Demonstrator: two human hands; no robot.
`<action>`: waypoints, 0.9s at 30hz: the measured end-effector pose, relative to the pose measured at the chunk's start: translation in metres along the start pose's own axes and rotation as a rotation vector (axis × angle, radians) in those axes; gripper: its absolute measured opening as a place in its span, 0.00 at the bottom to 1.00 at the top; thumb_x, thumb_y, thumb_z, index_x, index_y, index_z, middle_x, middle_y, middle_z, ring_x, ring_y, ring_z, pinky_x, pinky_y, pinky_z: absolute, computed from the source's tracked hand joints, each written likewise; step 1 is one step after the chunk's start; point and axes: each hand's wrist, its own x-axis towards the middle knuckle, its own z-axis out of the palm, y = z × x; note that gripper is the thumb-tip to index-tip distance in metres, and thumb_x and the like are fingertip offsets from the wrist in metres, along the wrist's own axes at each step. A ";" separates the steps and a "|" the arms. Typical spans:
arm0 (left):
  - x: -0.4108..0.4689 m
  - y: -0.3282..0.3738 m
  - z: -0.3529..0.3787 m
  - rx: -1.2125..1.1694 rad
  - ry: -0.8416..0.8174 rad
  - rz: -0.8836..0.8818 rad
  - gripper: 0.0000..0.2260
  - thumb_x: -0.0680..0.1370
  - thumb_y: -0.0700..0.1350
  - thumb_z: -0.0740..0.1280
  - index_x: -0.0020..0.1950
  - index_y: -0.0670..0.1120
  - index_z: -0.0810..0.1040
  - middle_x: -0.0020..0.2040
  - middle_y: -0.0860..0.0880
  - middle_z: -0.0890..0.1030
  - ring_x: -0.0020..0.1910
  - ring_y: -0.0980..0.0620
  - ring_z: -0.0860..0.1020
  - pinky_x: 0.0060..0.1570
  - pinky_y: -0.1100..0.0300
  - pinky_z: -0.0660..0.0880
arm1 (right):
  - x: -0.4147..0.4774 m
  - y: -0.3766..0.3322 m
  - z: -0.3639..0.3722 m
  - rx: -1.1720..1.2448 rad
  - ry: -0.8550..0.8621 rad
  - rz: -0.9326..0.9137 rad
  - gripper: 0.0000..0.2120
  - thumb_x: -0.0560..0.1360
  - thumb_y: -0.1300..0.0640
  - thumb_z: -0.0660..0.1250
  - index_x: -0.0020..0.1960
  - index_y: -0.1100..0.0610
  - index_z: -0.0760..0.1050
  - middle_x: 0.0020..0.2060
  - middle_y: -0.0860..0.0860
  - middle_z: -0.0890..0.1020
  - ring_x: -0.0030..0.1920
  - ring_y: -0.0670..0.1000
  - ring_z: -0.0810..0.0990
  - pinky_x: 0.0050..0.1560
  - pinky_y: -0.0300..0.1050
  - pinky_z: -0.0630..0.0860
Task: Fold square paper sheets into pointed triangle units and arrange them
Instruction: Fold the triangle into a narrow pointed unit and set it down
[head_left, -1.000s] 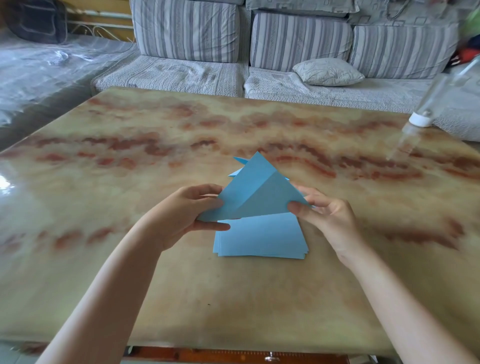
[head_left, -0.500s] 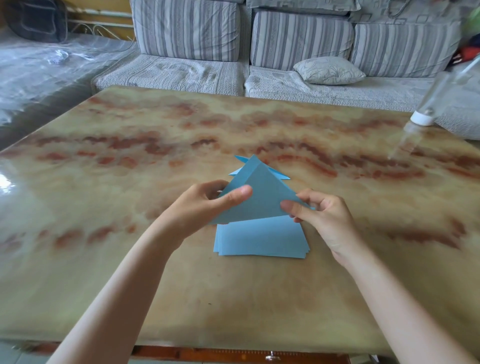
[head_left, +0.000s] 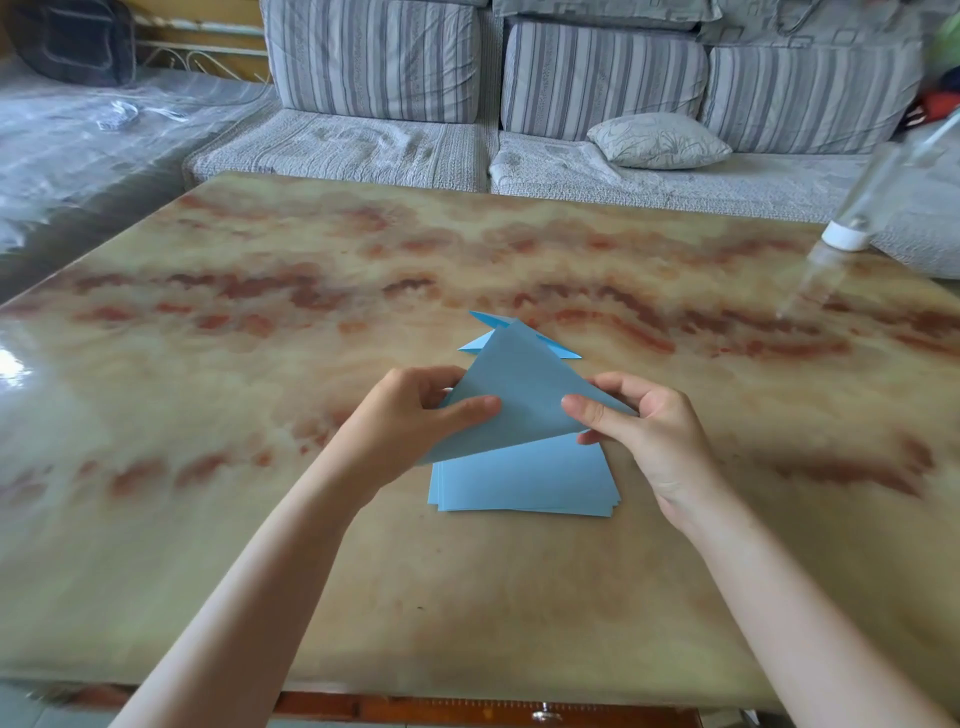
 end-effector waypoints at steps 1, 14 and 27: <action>0.000 -0.001 0.000 0.026 -0.003 0.003 0.06 0.74 0.49 0.71 0.48 0.49 0.83 0.41 0.49 0.85 0.37 0.54 0.81 0.38 0.60 0.71 | 0.000 0.000 0.000 0.002 -0.006 0.002 0.06 0.69 0.61 0.74 0.46 0.56 0.81 0.42 0.50 0.85 0.33 0.48 0.78 0.37 0.34 0.76; 0.002 0.005 0.003 -0.216 0.161 0.107 0.07 0.74 0.39 0.71 0.47 0.52 0.83 0.43 0.52 0.86 0.39 0.56 0.83 0.37 0.65 0.76 | 0.000 -0.003 0.005 0.028 -0.033 -0.033 0.17 0.66 0.58 0.75 0.54 0.56 0.79 0.47 0.49 0.83 0.41 0.45 0.81 0.41 0.41 0.80; 0.001 0.010 0.021 -0.345 0.308 0.100 0.02 0.74 0.41 0.72 0.45 0.47 0.82 0.43 0.49 0.86 0.41 0.51 0.84 0.39 0.56 0.80 | -0.012 -0.008 0.041 0.235 -0.124 0.122 0.17 0.66 0.54 0.76 0.53 0.57 0.80 0.48 0.54 0.85 0.48 0.51 0.84 0.43 0.45 0.80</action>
